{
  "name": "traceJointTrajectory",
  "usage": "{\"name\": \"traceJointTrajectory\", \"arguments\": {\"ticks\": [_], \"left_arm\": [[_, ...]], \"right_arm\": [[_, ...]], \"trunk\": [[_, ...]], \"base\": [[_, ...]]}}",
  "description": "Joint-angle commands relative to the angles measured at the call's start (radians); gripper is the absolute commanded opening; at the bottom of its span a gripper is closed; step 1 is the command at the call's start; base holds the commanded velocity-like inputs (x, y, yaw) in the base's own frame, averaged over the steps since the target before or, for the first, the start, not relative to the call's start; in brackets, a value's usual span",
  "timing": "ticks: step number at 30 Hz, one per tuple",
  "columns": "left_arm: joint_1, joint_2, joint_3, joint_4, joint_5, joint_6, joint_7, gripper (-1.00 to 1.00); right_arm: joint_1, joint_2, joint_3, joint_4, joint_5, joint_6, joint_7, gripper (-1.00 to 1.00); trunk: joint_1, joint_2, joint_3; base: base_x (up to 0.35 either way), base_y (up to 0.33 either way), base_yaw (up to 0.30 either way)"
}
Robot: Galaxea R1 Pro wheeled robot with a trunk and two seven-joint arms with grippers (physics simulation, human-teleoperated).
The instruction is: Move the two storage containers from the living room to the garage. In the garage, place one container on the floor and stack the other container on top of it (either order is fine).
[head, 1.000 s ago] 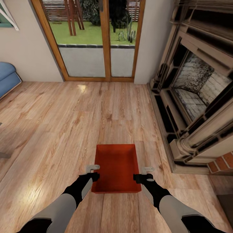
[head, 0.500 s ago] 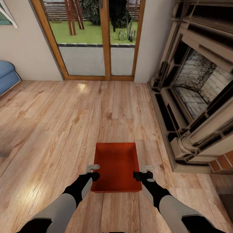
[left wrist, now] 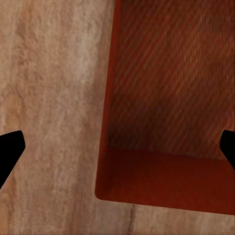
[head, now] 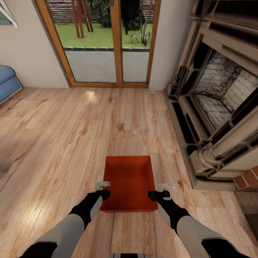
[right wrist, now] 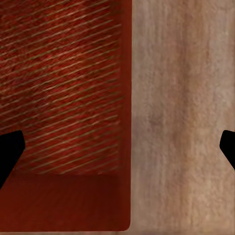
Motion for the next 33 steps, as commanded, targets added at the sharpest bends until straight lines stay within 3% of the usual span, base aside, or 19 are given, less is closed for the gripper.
{"name": "traceJointTrajectory", "arguments": {"ticks": [1, 19, 33], "left_arm": [[0.0, -0.001, 0.004, -0.003, 0.008, 0.004, 0.003, 1.0], [0.0, -0.001, 0.004, 0.0, 0.008, -0.044, 0.003, 1.0], [0.0, -0.001, 0.005, -0.001, 0.009, -0.041, 0.005, 1.0]], "right_arm": [[0.0, 0.0, 0.004, -0.001, 0.003, 0.003, -0.006, 1.0], [0.0, -0.003, 0.005, -0.002, 0.003, -0.004, -0.007, 1.0], [0.0, -0.004, 0.005, -0.002, 0.003, -0.003, -0.005, 1.0]], "trunk": [[0.004, -0.008, -0.004], [0.073, -0.134, -0.06], [0.073, -0.134, -0.06]], "base": [[0.0, 0.0, 0.0], [0.0, 0.0, 0.0], [0.0, 0.0, 0.0]]}}
